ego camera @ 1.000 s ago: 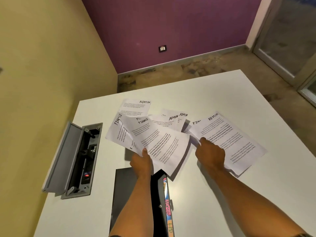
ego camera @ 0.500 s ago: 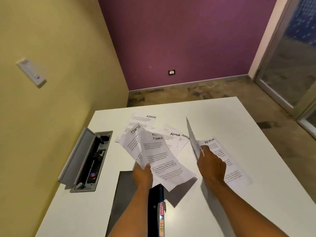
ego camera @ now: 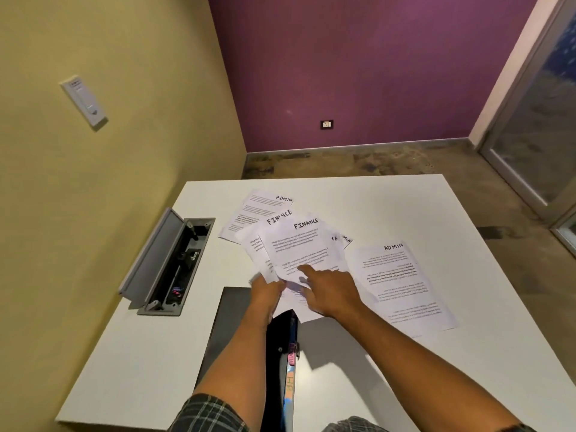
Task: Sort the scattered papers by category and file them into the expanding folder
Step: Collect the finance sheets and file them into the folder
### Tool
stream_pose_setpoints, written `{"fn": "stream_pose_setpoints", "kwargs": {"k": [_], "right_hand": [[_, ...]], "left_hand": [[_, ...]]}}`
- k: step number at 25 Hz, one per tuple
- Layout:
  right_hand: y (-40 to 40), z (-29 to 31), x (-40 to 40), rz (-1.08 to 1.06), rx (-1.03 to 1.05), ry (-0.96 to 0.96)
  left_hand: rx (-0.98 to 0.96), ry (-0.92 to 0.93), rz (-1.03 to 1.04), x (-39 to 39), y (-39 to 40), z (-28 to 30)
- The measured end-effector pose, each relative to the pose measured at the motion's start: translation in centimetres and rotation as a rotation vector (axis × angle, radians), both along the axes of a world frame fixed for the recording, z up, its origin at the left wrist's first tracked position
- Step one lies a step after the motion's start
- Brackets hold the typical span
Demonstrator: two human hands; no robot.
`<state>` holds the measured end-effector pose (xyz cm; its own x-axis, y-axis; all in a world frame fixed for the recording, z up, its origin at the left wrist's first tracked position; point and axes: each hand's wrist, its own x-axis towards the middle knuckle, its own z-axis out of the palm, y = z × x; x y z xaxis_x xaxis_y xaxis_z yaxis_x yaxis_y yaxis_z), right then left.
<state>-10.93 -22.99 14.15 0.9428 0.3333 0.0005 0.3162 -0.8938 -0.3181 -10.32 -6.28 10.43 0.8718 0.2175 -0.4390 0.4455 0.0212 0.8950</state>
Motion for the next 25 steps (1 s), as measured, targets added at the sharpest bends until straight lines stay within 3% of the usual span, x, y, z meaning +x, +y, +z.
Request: {"fn": "stream_pose_setpoints", "kwargs": {"k": [4,7,9,11,14,15,19,25], "right_hand": [[-0.2,1.5,1.3,-0.193,0.321,0.433],[-2.7,1.3,2.4,-0.419,0.546,0.245],[-5.2,0.4,3.2,-0.653,0.458,0.104],[-7.6,-1.0,3.9,-0.791,0.464,0.285],[-9.4,-2.7,4.1,-0.742,0.916,0.735],[-9.7,-3.7,4.2,-0.730,0.989,0.798],[-9.6,-7.2,4.4,-0.671,1.139,0.791],[-8.7,-4.1,3.0,-0.530,1.430,0.769]], "left_hand": [[-0.098,0.022,-0.009,0.0,1.1,0.3],[-0.158,0.054,-0.015,-0.2,1.9,0.1],[-0.174,0.056,-0.058,-0.4,2.5,0.0],[-0.205,0.058,-0.097,-0.6,3.0,0.1],[-0.250,0.092,-0.132,-0.5,3.0,-0.2],[-0.256,0.106,-0.149,-0.6,3.0,0.0],[-0.317,0.218,-0.237,-1.7,3.1,1.3],[-0.540,0.216,-0.056,-0.8,3.2,2.6]]}}
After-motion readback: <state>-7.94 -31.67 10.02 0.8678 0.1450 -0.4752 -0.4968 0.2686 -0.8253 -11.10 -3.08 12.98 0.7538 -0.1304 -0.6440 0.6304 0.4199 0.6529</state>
